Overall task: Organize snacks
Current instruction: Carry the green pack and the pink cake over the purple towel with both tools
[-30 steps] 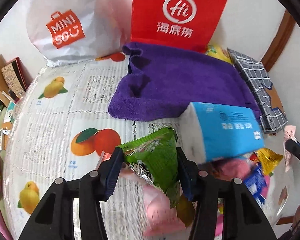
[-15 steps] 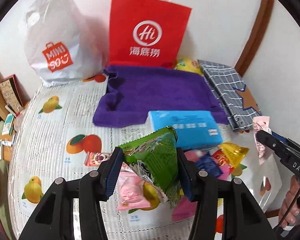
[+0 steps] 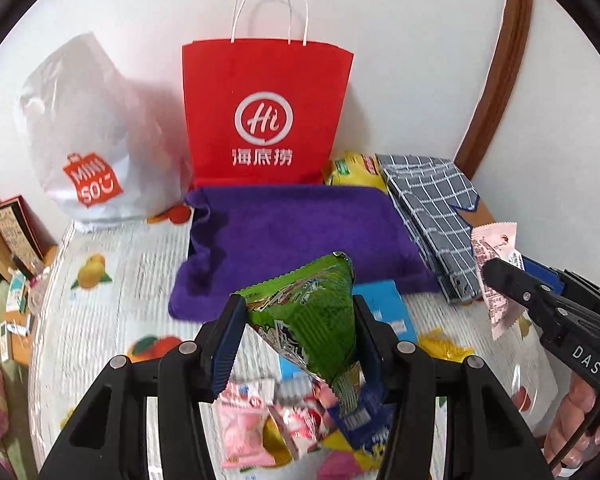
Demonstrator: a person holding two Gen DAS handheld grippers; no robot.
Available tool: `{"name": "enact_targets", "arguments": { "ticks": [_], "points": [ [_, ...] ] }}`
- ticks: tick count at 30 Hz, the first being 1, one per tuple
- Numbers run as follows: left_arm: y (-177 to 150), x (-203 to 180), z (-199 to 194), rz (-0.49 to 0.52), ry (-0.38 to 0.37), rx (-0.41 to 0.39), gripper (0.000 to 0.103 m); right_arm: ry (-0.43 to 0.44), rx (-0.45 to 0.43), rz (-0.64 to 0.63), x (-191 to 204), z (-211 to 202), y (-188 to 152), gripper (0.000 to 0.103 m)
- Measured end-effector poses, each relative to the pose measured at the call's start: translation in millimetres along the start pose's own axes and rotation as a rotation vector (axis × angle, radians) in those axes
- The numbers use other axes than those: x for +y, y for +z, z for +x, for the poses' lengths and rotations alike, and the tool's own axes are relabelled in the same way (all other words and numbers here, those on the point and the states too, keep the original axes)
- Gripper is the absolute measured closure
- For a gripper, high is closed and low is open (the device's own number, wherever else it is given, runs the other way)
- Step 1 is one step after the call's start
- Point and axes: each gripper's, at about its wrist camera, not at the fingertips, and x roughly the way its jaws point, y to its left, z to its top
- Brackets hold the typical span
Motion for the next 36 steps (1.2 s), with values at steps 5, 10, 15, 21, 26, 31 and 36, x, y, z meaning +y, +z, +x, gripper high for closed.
{"name": "enact_targets", "arguments": {
  "ticks": [5,10,15,21,26,31,36],
  "points": [
    [16,1,10,0.019,0.01,-0.009,0.053,-0.002,-0.009,-0.015,0,17,21,0.067],
    [33,5,25,0.021,0.022,-0.007,0.053,-0.016,-0.006,-0.027,0,37,40,0.067],
    [46,9,41,0.028,0.028,-0.008,0.053,-0.021,-0.007,-0.028,-2,55,55,0.067],
    [59,13,60,0.044,0.049,-0.004,0.053,-0.029,-0.001,-0.023,-5,80,70,0.067],
    [67,16,81,0.058,0.054,0.017,0.053,-0.037,0.021,-0.005,-11,102,78,0.067],
    [79,25,103,0.042,0.052,0.03,0.053,-0.056,0.043,0.005,-21,123,86,0.067],
    [89,32,127,0.022,0.044,0.05,0.053,-0.074,0.058,0.022,-33,144,94,0.067]
  ]
}}
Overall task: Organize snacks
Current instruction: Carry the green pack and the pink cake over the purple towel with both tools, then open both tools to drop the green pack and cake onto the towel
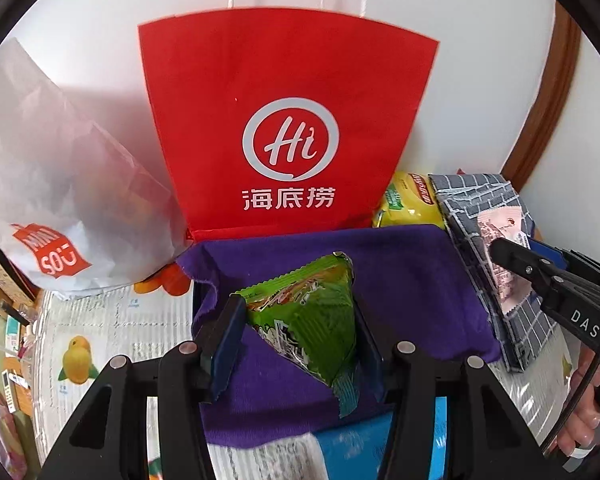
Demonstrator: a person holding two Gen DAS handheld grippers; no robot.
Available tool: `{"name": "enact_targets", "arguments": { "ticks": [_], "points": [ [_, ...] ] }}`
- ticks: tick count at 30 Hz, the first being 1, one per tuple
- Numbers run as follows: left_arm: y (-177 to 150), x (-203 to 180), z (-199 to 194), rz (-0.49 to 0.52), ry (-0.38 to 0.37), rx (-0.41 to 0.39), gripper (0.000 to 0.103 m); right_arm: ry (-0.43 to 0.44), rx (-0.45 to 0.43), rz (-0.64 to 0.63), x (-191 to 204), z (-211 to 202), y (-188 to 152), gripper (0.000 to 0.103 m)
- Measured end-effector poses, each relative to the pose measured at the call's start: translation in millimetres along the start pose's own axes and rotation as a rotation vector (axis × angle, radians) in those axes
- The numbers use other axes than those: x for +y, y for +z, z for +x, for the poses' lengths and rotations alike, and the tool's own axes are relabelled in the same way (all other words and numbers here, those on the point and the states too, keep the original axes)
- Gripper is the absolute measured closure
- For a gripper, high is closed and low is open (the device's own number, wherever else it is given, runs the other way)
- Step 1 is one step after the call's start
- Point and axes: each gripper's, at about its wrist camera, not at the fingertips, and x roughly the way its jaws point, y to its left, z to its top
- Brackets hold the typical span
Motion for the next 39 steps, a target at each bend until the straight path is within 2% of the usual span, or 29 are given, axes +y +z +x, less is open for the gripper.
{"name": "enact_targets", "arguments": {
  "ticks": [3,11,22,35,37,39],
  "points": [
    [2,3,16,-0.008,-0.006,0.016,0.053,-0.003,0.026,0.013,-8,20,-1,0.067],
    [-8,18,66,-0.049,-0.011,0.102,0.053,-0.025,0.165,0.046,-27,80,-20,0.067],
    [-22,22,94,-0.042,-0.004,0.169,0.053,-0.032,0.25,0.033,-32,115,-33,0.067],
    [-21,11,105,-0.027,-0.009,0.194,0.053,-0.05,0.288,0.056,-35,134,-37,0.065],
    [-20,12,105,-0.026,-0.009,0.196,0.052,-0.05,0.288,0.057,-33,134,-37,0.062],
    [-21,12,105,-0.027,-0.008,0.199,0.052,-0.042,0.298,0.057,-33,134,-38,0.049]
  ]
}}
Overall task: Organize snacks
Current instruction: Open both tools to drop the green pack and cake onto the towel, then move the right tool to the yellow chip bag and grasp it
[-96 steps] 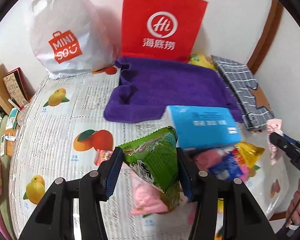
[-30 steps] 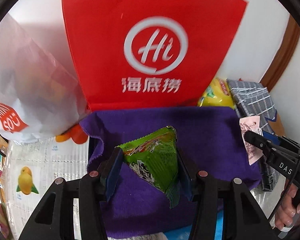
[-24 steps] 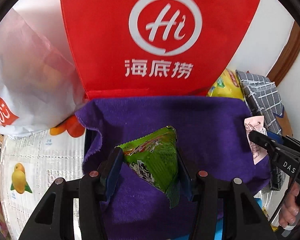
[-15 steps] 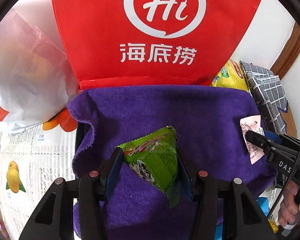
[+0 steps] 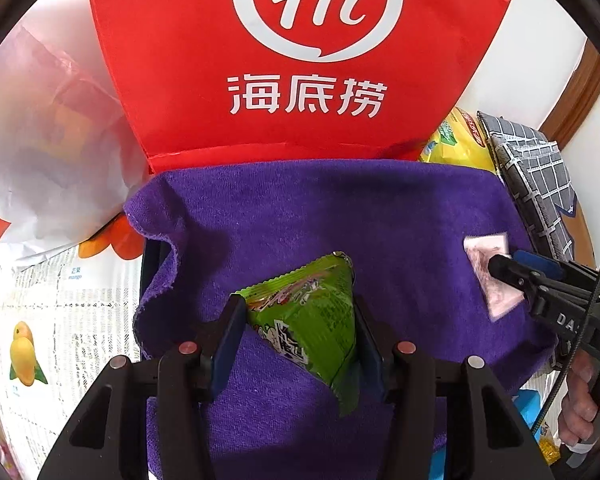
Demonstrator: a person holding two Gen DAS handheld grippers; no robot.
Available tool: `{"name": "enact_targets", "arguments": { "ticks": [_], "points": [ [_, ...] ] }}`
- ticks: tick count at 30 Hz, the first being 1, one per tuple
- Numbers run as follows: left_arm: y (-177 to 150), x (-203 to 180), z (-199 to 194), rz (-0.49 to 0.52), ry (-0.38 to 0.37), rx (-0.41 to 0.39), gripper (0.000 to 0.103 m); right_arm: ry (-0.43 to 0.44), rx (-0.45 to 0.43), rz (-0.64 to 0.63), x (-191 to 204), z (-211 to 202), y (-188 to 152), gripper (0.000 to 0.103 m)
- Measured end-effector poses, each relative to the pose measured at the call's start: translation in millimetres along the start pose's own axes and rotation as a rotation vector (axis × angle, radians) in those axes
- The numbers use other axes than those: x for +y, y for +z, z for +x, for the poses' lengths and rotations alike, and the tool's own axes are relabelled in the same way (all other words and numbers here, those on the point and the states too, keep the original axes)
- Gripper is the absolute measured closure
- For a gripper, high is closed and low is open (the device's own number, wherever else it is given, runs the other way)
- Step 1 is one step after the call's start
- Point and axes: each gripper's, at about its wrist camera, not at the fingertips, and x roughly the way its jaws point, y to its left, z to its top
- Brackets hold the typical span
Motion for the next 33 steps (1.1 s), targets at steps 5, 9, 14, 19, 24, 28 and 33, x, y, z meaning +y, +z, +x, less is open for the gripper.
{"name": "enact_targets", "arguments": {
  "ticks": [5,9,14,19,24,28,33],
  "points": [
    [1,-1,0,-0.001,0.001,0.0,0.052,0.006,-0.019,0.001,2,-13,2,0.043],
    [2,-4,-7,0.01,-0.005,-0.004,0.041,-0.013,-0.032,-0.028,6,-24,4,0.033],
    [5,-6,-27,0.013,0.007,-0.054,0.031,-0.05,-0.058,-0.042,7,-46,6,0.033],
    [6,-6,-52,0.013,0.028,-0.097,0.031,-0.088,-0.154,-0.044,11,-84,-5,0.02],
    [3,-17,-84,0.044,0.019,-0.152,0.031,-0.124,-0.248,-0.041,10,-119,-23,0.018],
    [-7,-25,-107,0.043,-0.01,-0.175,0.031,-0.207,-0.284,-0.06,7,-146,-38,0.018],
    [-26,-29,-134,0.021,-0.039,-0.209,0.031,-0.238,-0.306,-0.064,-1,-168,-60,0.018]
  ]
}}
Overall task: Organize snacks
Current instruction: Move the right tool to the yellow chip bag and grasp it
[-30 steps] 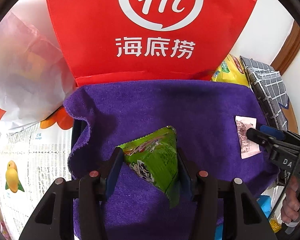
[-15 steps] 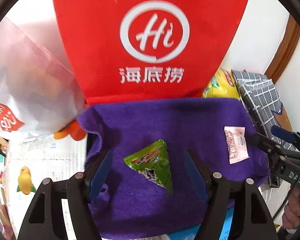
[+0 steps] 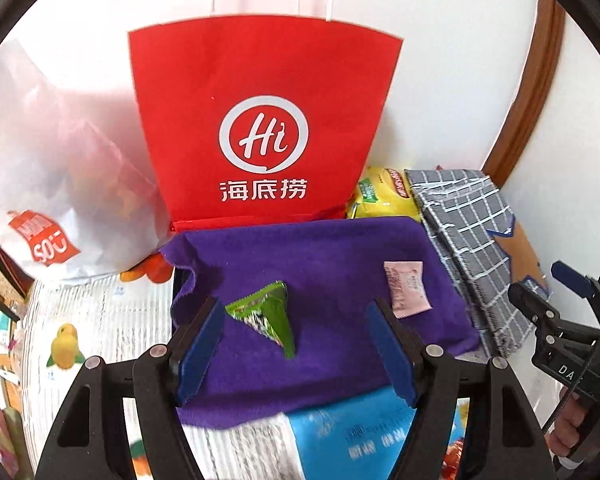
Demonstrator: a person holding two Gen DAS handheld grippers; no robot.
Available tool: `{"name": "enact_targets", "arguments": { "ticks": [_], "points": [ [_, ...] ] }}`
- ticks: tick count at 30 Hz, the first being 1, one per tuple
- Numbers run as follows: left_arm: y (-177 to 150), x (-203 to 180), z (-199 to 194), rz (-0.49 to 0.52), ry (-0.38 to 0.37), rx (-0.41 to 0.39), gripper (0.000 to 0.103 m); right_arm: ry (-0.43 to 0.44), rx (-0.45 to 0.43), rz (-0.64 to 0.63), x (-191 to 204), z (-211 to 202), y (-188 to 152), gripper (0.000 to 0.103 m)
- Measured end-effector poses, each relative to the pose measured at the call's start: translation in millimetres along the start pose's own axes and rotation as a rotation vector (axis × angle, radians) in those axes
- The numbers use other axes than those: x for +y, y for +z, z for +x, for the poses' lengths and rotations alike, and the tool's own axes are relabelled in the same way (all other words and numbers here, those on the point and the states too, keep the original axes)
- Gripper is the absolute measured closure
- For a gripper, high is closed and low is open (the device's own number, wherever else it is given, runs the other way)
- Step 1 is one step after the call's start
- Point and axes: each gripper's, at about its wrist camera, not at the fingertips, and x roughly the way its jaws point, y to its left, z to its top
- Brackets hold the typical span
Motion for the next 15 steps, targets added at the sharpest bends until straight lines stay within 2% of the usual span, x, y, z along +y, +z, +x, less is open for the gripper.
{"name": "enact_targets", "arguments": {
  "ticks": [4,11,15],
  "points": [
    [-10,-3,-22,-0.015,-0.004,-0.01,0.031,-0.001,0.002,0.021,-11,-19,-16,0.018],
    [-36,-7,-66,0.032,0.045,-0.04,0.031,0.065,-0.005,0.07,-25,-49,-42,0.019],
    [-51,-3,-86,0.024,0.066,-0.039,0.031,0.083,0.017,0.086,-30,-56,-57,0.018]
  ]
}}
